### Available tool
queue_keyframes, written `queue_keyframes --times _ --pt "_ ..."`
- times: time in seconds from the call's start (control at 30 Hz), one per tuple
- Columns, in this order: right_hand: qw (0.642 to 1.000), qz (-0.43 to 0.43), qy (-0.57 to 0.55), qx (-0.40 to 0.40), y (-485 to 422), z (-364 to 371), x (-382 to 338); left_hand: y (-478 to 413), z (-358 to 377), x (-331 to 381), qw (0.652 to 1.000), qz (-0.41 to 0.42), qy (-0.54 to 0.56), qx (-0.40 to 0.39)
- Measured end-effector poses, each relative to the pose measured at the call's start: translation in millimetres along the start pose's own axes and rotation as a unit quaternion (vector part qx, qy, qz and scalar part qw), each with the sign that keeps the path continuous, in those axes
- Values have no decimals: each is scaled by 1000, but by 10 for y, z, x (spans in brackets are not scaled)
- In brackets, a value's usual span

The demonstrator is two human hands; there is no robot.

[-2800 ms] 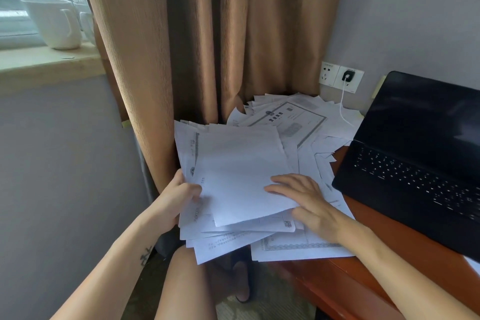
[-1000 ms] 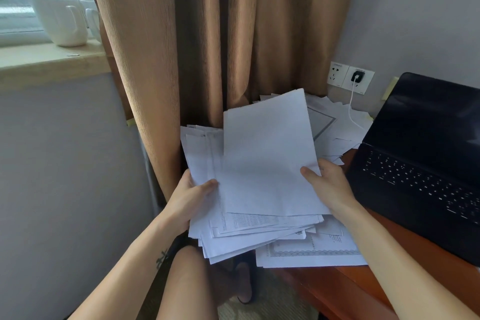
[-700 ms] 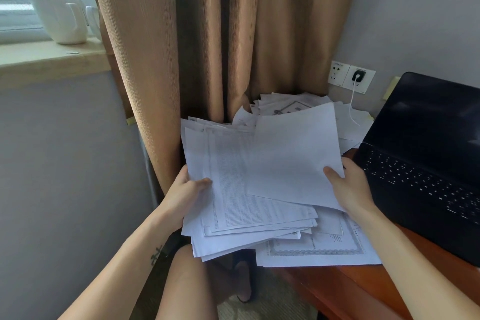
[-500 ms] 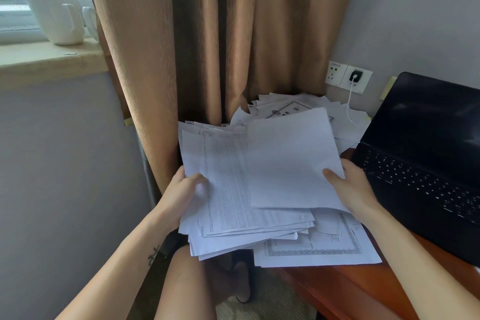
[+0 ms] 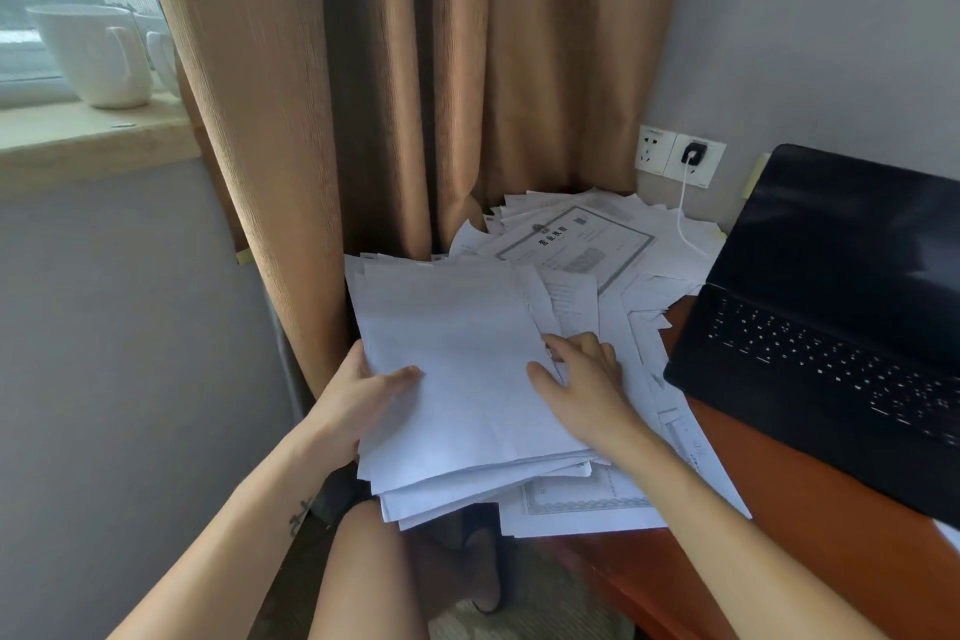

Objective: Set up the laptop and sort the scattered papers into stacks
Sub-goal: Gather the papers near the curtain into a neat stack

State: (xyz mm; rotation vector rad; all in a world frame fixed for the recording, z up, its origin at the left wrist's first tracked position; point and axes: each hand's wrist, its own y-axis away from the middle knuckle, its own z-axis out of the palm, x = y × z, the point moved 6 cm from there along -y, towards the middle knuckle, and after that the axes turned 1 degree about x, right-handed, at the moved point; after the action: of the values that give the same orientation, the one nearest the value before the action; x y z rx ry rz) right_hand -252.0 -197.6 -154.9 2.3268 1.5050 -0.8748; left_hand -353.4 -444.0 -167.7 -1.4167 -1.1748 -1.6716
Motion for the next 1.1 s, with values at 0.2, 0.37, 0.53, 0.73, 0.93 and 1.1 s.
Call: queue_keyframes --times 0.2,0.37,0.53,0.73,0.93,1.1 --pt "997 44 -52 46 -30 -179 241 -15 -61 52 997 67 4 44" --pt "995 67 -68 9 -90 -195 213 34 -168 164 992 115 30 52" --pt "942 89 -325 -14 -201 -355 -12 101 -178 312 985 161 53 35" --pt "903 48 -426 -30 -365 -568 -282 150 -3 662 971 231 52 16" --pt "896 -23 -441 49 -396 -1133 -467 4 266 1114 945 324 16 44" --pt "888 -66 -430 150 -342 -1578 -542 -165 513 1338 926 368 -10 90"
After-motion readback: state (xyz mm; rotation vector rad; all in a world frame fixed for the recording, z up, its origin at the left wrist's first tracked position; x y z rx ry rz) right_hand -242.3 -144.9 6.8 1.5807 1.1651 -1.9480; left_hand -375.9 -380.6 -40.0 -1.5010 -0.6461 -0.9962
